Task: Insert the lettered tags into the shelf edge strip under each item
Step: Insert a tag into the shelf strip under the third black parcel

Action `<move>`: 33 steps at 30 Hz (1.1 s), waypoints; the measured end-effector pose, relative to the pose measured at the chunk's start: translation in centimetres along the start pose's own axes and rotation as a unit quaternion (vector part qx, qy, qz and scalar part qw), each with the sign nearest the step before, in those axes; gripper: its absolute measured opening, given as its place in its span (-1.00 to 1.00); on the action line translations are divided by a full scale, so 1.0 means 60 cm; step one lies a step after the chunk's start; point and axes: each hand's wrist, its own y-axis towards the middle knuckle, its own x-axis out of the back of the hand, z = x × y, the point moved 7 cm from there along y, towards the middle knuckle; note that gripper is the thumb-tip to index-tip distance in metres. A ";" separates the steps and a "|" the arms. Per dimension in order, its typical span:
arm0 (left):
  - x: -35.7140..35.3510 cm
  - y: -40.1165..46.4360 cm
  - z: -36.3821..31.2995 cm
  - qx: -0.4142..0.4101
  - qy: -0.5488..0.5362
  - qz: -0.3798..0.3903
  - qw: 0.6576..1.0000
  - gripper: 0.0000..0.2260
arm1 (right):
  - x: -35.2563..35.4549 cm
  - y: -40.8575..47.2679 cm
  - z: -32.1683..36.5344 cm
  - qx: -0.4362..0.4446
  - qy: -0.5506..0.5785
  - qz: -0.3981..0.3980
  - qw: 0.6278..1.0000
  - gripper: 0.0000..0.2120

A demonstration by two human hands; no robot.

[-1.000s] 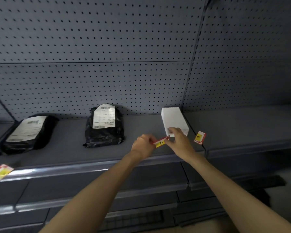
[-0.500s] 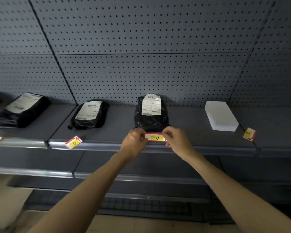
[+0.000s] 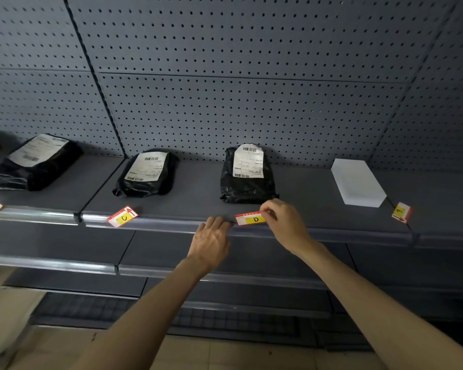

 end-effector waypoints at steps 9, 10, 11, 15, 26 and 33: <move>-0.001 -0.010 0.000 0.003 -0.004 -0.012 1.000 -0.74 | -0.013 0.003 0.006 0.007 -0.007 0.006 1.000 -0.91; 0.002 -0.011 0.001 0.005 -0.011 -0.021 1.000 -0.72 | -0.014 0.004 0.008 0.008 -0.007 0.007 1.000 -0.91; 0.004 -0.011 0.001 0.005 -0.016 -0.028 0.999 -0.70 | -0.016 0.006 0.010 0.008 -0.009 0.008 1.000 -0.90; 0.009 -0.004 0.000 -0.003 -0.012 -0.020 1.000 -0.61 | -0.026 0.008 0.018 0.004 -0.028 0.018 0.999 -0.87; 0.004 -0.015 0.000 -0.014 -0.022 -0.027 0.999 -0.62 | -0.045 -0.002 0.022 0.020 -0.084 0.054 0.995 -0.84; 0.006 -0.010 0.001 -0.003 -0.037 -0.021 0.999 -0.67 | -0.030 0.009 0.025 0.031 -0.082 0.019 0.996 -0.83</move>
